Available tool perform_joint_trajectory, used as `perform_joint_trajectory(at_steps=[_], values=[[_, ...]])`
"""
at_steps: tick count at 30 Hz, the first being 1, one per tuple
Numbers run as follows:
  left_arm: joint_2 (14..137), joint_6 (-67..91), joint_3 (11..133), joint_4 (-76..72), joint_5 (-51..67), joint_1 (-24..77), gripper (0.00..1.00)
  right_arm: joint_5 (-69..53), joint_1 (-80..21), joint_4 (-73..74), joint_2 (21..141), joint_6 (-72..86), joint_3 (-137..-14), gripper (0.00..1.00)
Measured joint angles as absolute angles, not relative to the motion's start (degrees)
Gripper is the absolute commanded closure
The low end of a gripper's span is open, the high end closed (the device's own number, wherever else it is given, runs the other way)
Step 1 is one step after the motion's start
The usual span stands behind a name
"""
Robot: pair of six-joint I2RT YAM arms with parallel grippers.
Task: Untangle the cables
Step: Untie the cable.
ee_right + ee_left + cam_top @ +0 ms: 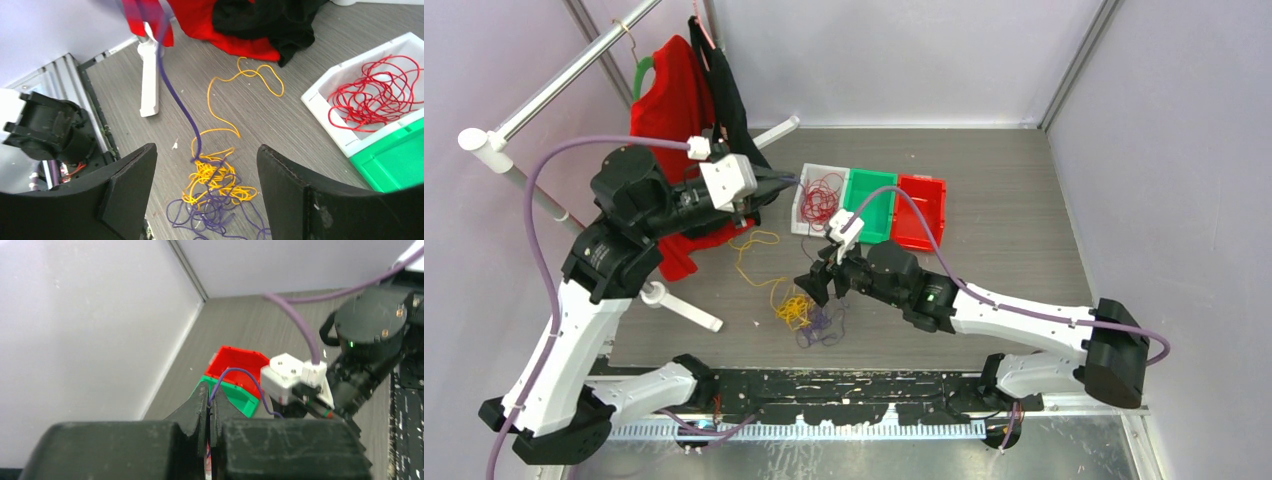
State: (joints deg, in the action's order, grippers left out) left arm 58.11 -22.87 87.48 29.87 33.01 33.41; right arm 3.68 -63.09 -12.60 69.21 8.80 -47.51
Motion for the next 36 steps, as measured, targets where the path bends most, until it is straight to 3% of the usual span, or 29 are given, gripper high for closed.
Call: perform_joint_trajectory(at_steps=[12, 36], values=[[63.94, -22.96, 104.14, 28.21, 32.08, 33.41, 1.00, 6.48, -62.98, -18.61, 71.26, 8.80, -46.02, 0.27], [84.05, -23.07, 139.44, 13.80, 26.04, 33.41, 1.00, 9.08, -62.74, -23.16, 88.23, 5.67, -53.71, 0.37]])
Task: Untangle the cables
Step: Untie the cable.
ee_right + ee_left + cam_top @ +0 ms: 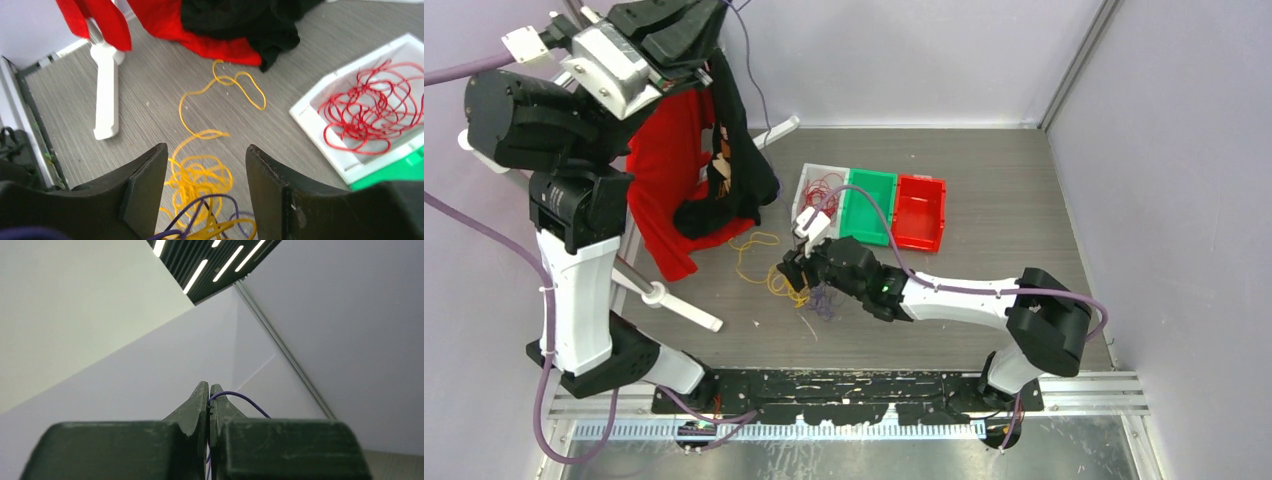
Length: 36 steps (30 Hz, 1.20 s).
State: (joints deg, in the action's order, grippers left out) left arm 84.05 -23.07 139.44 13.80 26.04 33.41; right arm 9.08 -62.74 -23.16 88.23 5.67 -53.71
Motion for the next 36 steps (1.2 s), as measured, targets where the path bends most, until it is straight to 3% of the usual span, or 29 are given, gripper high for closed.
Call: perform_joint_trajectory(at_steps=[9, 19, 27, 36], values=[[86.28, -27.88, 145.25, 1.91, 18.39, 33.41, 1.00, 12.38, -61.43, -26.04, 88.23, 5.13, -40.42, 0.39], [88.71, -32.03, 147.89, -6.79, 11.97, 33.41, 1.00, 16.93, -61.28, -30.30, 87.31, 7.92, -30.13, 0.27], [78.26, -28.51, 128.03, -0.54, 17.34, 33.41, 1.00, 15.77, -61.25, -24.73, 71.16, 9.02, -33.08, 0.11], [69.71, -25.78, 110.04, 5.80, 22.65, 33.43, 1.00, 12.43, -60.99, -15.70, 54.72, 7.25, -44.95, 0.09]])
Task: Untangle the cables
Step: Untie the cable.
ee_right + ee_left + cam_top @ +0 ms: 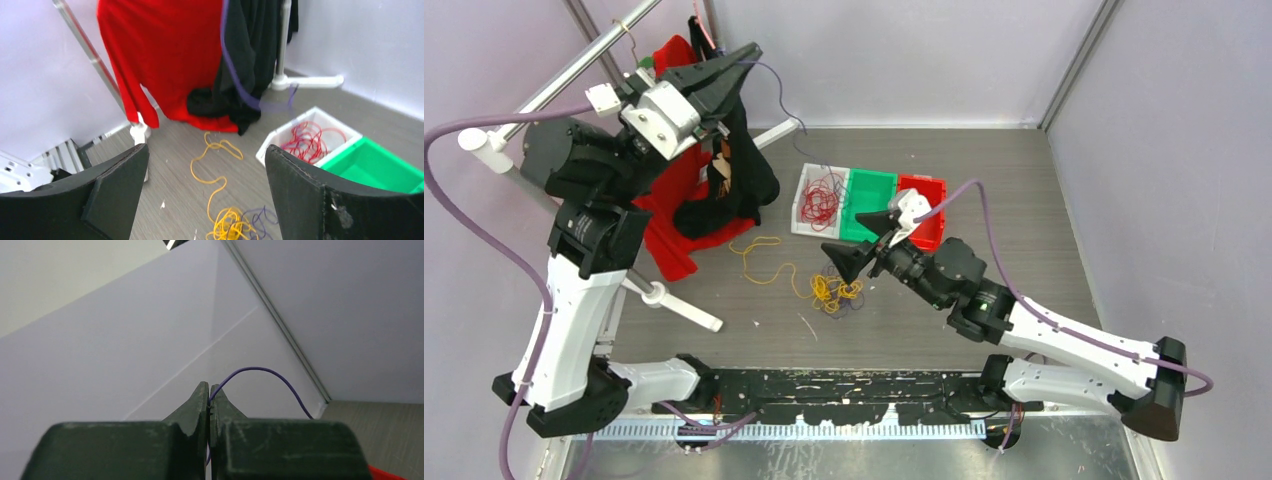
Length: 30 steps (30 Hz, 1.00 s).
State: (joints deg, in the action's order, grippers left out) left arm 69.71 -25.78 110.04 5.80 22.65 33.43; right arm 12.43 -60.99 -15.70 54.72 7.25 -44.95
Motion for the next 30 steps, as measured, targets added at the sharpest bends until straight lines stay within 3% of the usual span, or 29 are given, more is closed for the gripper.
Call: perform_joint_trajectory(at_steps=[6, 23, 30], values=[[68.51, -24.34, 106.19, 8.38, 23.81, 33.82, 1.00, 10.31, -60.88, -11.66, 53.41, 4.34, -51.83, 0.10], [64.01, -20.97, 96.88, 12.53, 24.29, 34.50, 1.00, -3.01, -60.88, -10.72, 65.04, 5.15, -59.51, 0.17], [62.67, -20.97, 94.87, 12.80, 24.71, 34.50, 1.00, -1.43, -60.88, -10.46, 66.17, 6.22, -61.93, 0.18]])
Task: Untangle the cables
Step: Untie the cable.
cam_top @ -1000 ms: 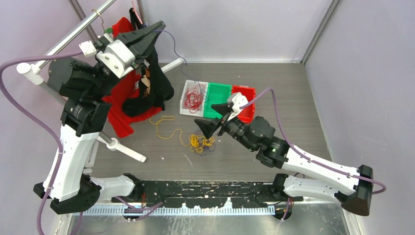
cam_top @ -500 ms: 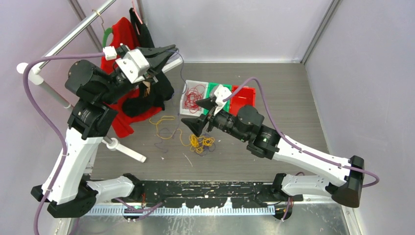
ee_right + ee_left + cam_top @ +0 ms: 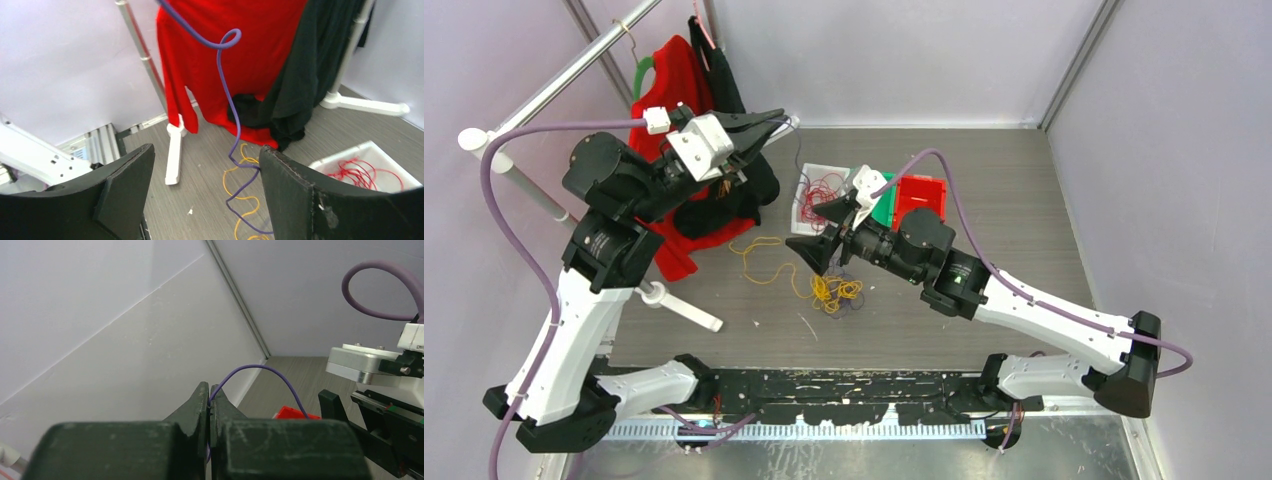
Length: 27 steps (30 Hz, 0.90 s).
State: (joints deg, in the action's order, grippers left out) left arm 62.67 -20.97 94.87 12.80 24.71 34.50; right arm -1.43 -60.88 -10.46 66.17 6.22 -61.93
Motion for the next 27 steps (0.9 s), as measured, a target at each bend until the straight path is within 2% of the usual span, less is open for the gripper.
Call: perform_joint_trajectory(at_steps=[7, 14, 21, 27], values=[[62.59, -21.02, 94.65, 12.86, 24.73, 34.50, 1.00, 7.57, -60.05, -4.75, 65.19, 6.24, -61.54, 0.15], [62.22, -21.15, 94.04, 12.95, 24.64, 34.50, 1.00, 10.44, -58.33, -1.06, 57.87, 6.31, -56.82, 0.14], [61.82, -21.12, 93.23, 12.95, 24.62, 34.50, 1.00, 3.64, -58.11, -2.09, 53.34, 7.16, -55.07, 0.14], [61.60, -20.97, 92.79, 12.93, 24.62, 34.50, 1.00, -4.10, -58.11, -3.57, 58.52, 8.12, -56.80, 0.19]])
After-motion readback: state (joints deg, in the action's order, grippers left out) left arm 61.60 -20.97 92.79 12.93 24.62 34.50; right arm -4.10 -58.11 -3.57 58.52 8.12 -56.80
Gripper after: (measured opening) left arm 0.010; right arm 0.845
